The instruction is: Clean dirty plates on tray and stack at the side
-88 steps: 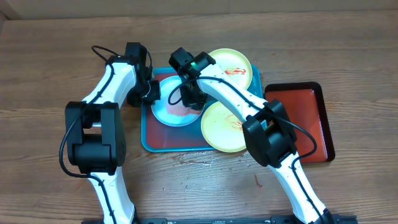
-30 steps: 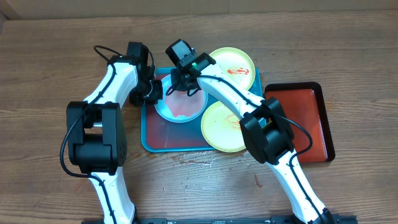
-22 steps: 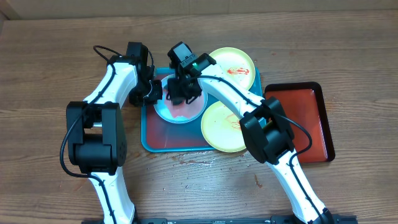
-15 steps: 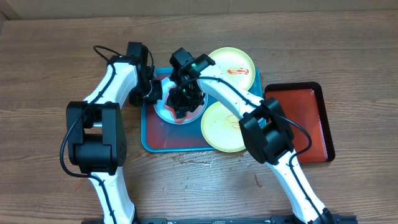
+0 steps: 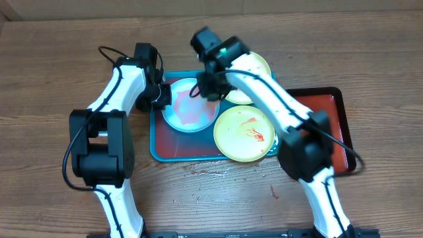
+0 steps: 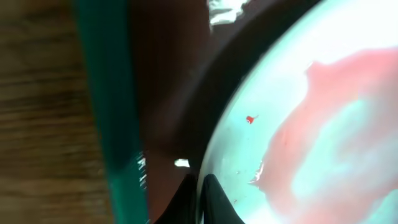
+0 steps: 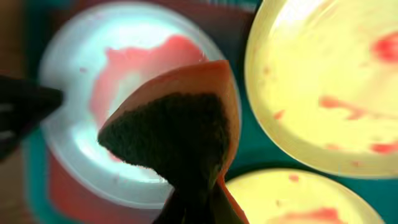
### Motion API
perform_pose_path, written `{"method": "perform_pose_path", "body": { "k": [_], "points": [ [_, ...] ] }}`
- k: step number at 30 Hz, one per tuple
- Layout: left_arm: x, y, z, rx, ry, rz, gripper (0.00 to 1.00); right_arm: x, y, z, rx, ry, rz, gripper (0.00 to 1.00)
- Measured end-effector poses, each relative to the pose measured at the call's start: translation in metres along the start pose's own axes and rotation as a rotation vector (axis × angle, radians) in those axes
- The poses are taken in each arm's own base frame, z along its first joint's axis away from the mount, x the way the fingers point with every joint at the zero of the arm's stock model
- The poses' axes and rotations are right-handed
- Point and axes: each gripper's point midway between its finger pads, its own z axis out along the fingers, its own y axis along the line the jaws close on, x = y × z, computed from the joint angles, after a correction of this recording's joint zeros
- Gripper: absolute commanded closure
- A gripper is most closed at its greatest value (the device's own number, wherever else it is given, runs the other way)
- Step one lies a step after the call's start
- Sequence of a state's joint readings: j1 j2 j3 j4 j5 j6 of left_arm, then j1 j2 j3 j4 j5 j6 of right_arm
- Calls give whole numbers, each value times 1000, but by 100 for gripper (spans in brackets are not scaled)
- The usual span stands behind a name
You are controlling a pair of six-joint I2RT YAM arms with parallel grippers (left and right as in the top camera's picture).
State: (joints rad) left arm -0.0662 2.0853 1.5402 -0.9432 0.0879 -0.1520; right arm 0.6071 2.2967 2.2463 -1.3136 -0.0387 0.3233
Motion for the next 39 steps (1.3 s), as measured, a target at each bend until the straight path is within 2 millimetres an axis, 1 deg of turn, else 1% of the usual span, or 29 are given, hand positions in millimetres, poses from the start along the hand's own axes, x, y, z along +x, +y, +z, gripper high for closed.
{"method": "perform_pose_path", "body": {
  "k": [1, 3, 4, 5, 6, 7, 10, 12, 14, 16, 19, 21, 24, 27, 31, 33, 39],
  "points": [
    [-2, 1, -8, -9, -18, 5, 96, -3, -1, -14, -6, -24, 7, 96],
    [-6, 2, -29, -21, -67, 23, 96, -11, -7, -55, -25, -99, 32, 96],
    [-7, 2, -37, -26, -86, 30, 96, -14, -10, -68, -32, -125, 42, 96],
    [-9, 2, -49, -31, -113, 39, 96, -18, -19, -89, -37, -160, 65, 96],
    [-11, 3, -60, -39, -140, 46, 96, -19, -28, -105, -38, -186, 86, 96],
    [-12, 4, -70, -49, -162, 53, 96, -22, -41, -123, -38, -218, 114, 96],
    [-12, 9, -89, -80, -202, 61, 96, -24, -73, -158, -34, -275, 186, 96],
    [-12, 14, -99, -113, -222, 59, 96, -22, -100, -179, -22, -307, 243, 96],
    [-12, 17, -110, -153, -249, 63, 96, -19, -120, -194, -11, -324, 288, 96],
    [-13, 20, -125, -204, -293, 69, 96, -12, -145, -210, 6, -341, 346, 96],
    [-12, 15, -152, -294, -371, 99, 96, -4, -169, -218, 30, -333, 403, 96],
    [-10, 6, -172, -360, -431, 129, 96, 2, -183, -219, 46, -320, 436, 96],
    [-6, -12, -190, -460, -498, 181, 96, 4, -197, -221, 58, -319, 468, 96],
    [-2, -30, -200, -561, -553, 221, 96, 4, -202, -221, 62, -320, 482, 96],
    [2, -46, -214, -671, -629, 235, 96, 5, -205, -222, 64, -321, 489, 96],
    [6, -48, -219, -718, -655, 221, 96, 5, -207, -222, 65, -321, 492, 96],
    [20, -44, -234, -849, -706, 167, 96, 6, -215, -223, 69, -323, 511, 96]
  ]
}}
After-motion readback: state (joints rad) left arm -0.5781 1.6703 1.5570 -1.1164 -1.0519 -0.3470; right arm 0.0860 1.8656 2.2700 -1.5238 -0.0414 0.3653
